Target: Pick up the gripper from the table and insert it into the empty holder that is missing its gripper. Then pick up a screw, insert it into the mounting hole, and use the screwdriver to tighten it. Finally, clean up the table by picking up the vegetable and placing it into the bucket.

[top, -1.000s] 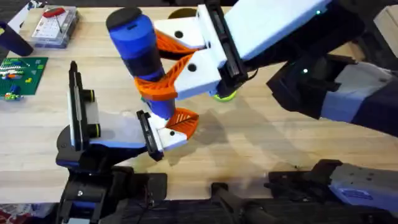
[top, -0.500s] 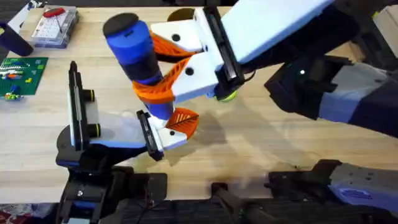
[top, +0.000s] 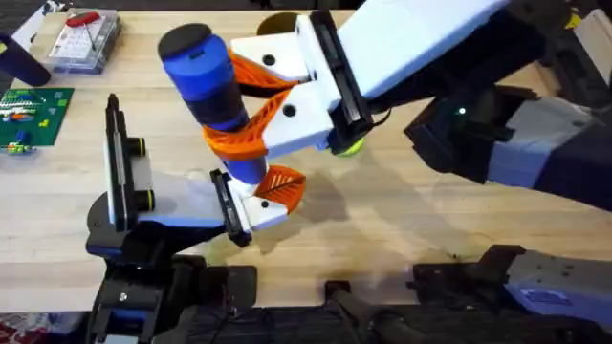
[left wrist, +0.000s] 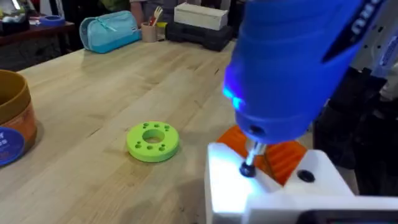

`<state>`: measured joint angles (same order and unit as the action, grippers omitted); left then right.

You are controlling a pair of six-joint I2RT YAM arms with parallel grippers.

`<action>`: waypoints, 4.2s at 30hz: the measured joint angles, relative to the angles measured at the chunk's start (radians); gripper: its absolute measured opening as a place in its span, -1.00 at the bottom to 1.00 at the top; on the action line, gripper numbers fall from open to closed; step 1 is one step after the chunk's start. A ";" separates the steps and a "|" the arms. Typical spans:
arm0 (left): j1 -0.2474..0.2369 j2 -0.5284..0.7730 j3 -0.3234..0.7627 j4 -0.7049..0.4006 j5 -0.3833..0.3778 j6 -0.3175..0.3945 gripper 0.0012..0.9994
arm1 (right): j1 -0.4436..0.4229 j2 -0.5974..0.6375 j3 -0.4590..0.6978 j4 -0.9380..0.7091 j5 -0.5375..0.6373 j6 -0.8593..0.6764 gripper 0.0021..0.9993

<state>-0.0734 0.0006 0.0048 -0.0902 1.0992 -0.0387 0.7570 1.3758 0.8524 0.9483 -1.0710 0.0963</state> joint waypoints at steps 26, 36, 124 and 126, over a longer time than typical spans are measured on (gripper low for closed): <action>0.000 0.000 0.000 -0.004 -0.001 0.000 -0.98 | 0.000 0.015 0.002 -0.016 0.000 -0.001 -0.90; 0.000 0.000 0.000 -0.003 -0.002 0.000 -0.98 | 0.000 0.018 0.003 -0.014 0.000 -0.004 -0.90; 0.000 0.000 0.000 -0.003 -0.004 0.000 -0.98 | -0.578 0.509 0.412 -1.525 1.219 -1.264 -0.90; 0.000 0.000 0.000 -0.003 -0.004 0.000 -0.98 | -0.576 0.508 0.413 -1.517 1.214 -1.279 -0.90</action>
<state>-0.0734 0.0006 0.0048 -0.0933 1.0954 -0.0387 0.1813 1.8842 1.2652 -0.5685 0.1433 -1.1825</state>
